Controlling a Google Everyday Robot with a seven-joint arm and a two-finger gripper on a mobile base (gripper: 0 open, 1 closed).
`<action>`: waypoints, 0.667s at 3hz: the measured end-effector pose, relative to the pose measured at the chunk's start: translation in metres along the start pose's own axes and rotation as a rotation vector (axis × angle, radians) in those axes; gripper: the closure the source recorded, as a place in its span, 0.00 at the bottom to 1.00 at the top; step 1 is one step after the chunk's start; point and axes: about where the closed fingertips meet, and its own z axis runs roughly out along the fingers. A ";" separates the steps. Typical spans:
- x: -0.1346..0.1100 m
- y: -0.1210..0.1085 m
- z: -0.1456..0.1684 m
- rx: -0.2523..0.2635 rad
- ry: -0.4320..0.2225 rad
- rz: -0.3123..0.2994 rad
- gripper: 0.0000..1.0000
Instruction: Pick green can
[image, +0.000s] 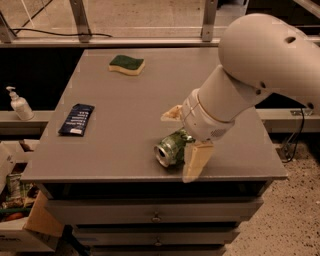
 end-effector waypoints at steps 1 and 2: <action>-0.006 -0.007 0.011 0.002 0.007 -0.022 0.40; -0.009 -0.008 0.016 0.000 0.009 -0.031 0.63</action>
Offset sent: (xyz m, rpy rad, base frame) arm 0.0082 0.0214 -0.0142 -0.0131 -0.0163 0.0306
